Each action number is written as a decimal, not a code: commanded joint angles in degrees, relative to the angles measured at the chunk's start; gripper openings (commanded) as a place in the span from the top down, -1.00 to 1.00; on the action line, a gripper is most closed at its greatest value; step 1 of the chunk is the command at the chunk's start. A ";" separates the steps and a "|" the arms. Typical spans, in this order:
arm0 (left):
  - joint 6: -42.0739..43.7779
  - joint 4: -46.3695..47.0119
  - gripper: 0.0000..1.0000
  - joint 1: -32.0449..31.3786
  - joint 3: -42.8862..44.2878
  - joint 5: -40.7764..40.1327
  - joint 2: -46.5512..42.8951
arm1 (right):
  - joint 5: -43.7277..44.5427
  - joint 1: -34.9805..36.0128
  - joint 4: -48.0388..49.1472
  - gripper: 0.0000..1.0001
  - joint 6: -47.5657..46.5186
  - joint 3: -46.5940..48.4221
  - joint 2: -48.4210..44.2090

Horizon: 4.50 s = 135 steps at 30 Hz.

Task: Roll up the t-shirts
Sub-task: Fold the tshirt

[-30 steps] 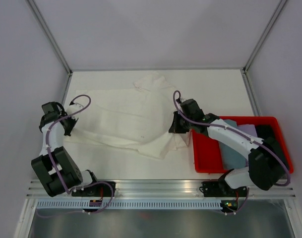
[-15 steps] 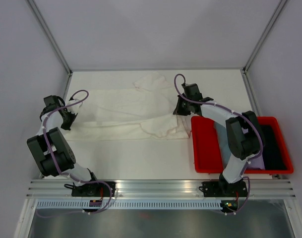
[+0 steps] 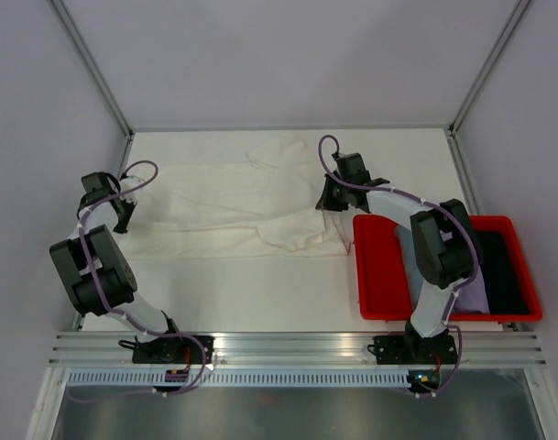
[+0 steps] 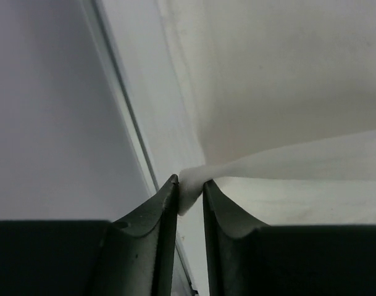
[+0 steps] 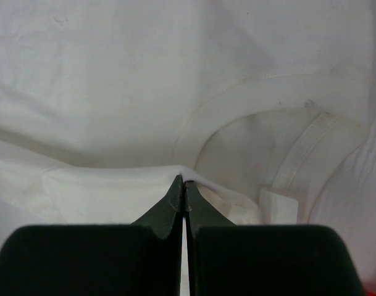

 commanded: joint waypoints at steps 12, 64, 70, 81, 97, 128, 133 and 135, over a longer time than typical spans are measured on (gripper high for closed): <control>-6.36 10.96 0.00 0.06 2.32 -10.25 -0.11 | 5.71 -0.36 -1.75 0.16 -1.08 8.39 4.11; -9.08 8.24 0.03 -1.87 -12.53 -6.38 1.48 | 24.18 29.97 -13.10 0.36 -20.69 18.76 10.44; -8.56 7.98 0.02 -1.96 -12.09 -6.64 1.04 | 24.17 29.44 -14.58 0.71 -19.81 21.13 11.92; -8.20 7.80 0.02 -1.96 -12.09 -6.47 0.95 | 5.64 24.01 -3.99 0.99 -15.43 14.90 8.33; -7.76 7.62 0.03 -1.87 -12.53 -6.91 1.04 | -2.28 18.63 2.02 0.68 -13.30 14.02 13.86; -11.18 -10.57 -0.09 -22.57 -7.61 13.13 -23.84 | 2.82 7.82 1.22 0.14 -3.29 -9.97 -9.43; -18.56 -8.20 -0.09 -38.92 -4.80 12.08 -17.27 | -0.61 6.15 5.26 0.15 -1.88 -10.68 -5.49; -21.54 -6.28 -0.09 -42.46 -2.08 11.03 -13.31 | -0.88 5.97 5.89 0.18 -1.44 -10.59 -3.73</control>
